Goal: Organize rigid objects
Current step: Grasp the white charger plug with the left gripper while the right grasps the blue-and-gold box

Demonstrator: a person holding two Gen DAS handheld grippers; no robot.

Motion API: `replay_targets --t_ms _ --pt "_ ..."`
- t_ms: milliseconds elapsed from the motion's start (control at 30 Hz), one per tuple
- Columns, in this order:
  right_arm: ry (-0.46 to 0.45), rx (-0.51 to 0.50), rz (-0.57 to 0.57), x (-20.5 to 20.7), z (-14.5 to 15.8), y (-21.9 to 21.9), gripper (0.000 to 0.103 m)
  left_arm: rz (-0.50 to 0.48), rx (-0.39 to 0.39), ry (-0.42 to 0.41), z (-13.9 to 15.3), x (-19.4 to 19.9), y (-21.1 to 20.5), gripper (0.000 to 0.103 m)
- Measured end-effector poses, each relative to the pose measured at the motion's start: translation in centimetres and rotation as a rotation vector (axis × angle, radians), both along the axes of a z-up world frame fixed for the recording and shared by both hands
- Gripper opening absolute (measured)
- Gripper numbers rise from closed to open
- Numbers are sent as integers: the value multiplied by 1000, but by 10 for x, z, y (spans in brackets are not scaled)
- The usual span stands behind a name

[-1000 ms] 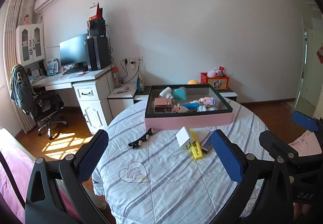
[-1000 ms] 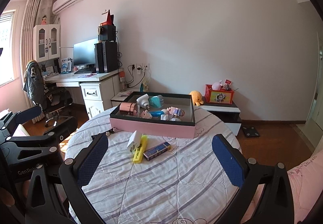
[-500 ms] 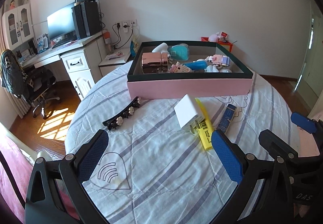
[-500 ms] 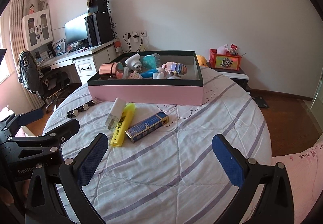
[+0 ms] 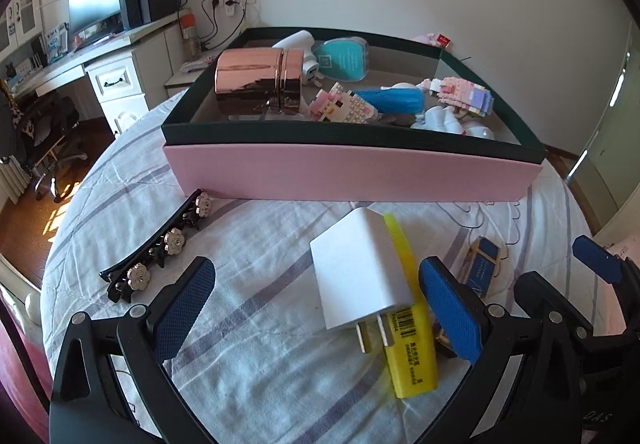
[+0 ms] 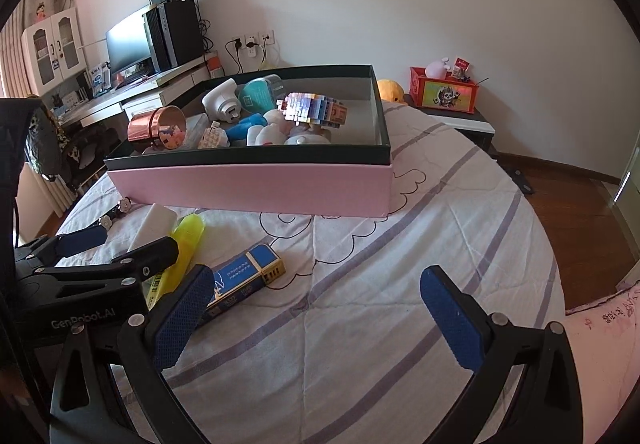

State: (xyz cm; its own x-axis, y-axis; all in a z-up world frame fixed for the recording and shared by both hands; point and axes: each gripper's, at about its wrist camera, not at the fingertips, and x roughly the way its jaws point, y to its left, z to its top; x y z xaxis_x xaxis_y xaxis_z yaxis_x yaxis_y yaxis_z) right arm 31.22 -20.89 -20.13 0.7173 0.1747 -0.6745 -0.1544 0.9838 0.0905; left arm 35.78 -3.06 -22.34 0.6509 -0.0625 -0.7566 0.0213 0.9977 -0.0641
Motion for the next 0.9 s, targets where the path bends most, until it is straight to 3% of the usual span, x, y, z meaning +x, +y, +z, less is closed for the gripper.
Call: replay_targets --t_ms 133,233,333,433,467,500,567,667,900 --pt "10 3 9 3 -2 0 103 63 -58 15 -6 4 20 103" --pt "18 -3 6 3 -3 1 103 103 -61 13 -7 1 33 103" --pt "25 -18 4 5 -4 5 103 83 -46 20 -9 3 33 102" --pt "40 -49 5 7 -6 12 103 42 16 46 -13 8 21 93" --pt "41 -56 7 7 -6 14 103 22 29 41 -13 8 18 85" --pt "44 -56 12 7 -6 15 103 -1 33 34 -12 7 15 72" --pt "55 -55 12 7 -8 17 103 -37 33 25 -10 6 10 60" --pt "66 -56 4 4 -9 20 103 -73 3 7 -6 4 12 23" --pt "84 -61 -17 5 -10 30 103 -58 5 -30 1 -22 31 23"
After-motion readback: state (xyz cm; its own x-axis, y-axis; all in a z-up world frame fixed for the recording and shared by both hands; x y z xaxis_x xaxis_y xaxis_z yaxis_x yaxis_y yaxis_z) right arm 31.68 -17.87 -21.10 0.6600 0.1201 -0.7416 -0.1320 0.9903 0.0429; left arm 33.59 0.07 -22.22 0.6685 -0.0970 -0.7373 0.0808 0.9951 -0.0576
